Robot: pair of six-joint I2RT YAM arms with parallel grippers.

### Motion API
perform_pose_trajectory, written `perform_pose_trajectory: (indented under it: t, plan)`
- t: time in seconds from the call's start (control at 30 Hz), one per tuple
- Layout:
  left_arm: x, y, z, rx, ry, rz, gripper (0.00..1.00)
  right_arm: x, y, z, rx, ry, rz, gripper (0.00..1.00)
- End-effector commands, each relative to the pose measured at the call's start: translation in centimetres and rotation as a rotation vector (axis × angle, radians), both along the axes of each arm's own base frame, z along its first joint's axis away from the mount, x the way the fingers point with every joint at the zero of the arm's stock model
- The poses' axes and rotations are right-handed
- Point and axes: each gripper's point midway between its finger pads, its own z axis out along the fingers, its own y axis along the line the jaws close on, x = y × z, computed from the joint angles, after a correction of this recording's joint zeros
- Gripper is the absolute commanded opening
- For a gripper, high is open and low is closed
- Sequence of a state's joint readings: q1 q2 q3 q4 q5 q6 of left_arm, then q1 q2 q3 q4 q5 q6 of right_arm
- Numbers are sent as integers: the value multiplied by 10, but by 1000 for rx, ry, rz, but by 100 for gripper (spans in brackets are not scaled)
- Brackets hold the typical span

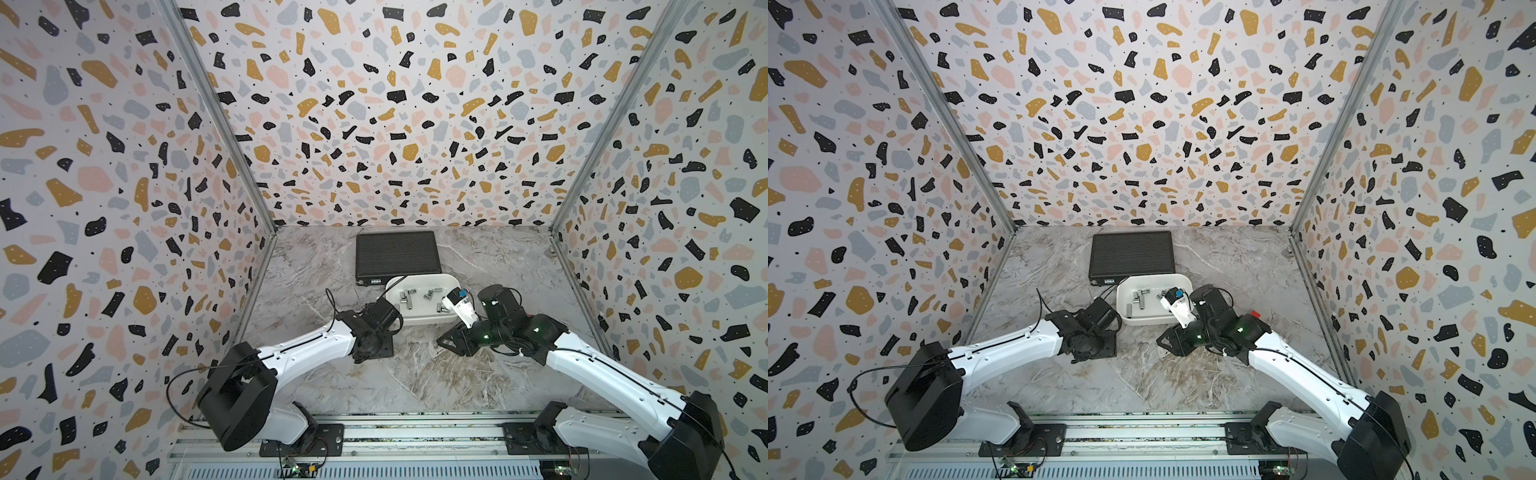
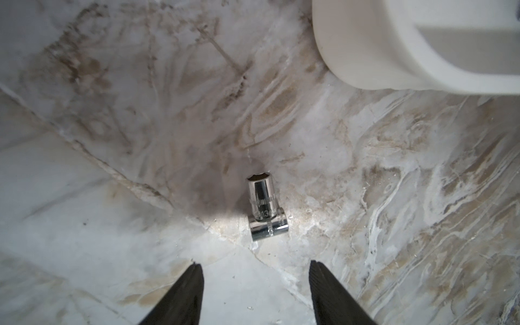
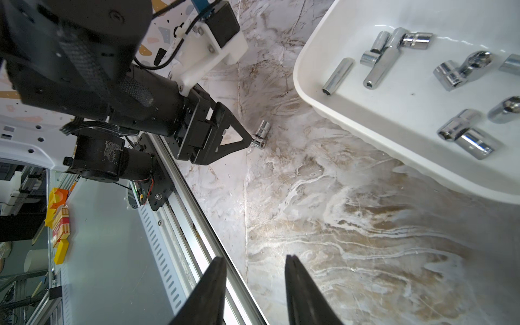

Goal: Put the socket on the desktop into the storage box
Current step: Pick up the socket head at the center of the board.

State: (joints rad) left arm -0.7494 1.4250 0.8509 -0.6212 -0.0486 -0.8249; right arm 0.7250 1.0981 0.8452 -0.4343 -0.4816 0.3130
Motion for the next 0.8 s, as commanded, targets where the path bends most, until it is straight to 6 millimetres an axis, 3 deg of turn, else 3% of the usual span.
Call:
perform_pose_trajectory:
  t: [0.0,0.4,0.77]
  plan:
    - [9,-7,2,12,-24,0,62,-2,0,7,19,-26,4,40]
    - [9,-15,-24,54,36,-17,56,0,-3,0,-11,-38,-2,39]
    - [10,-15,-36,89,55,-19,47,1,-4,-3,-22,-38,-3,39]
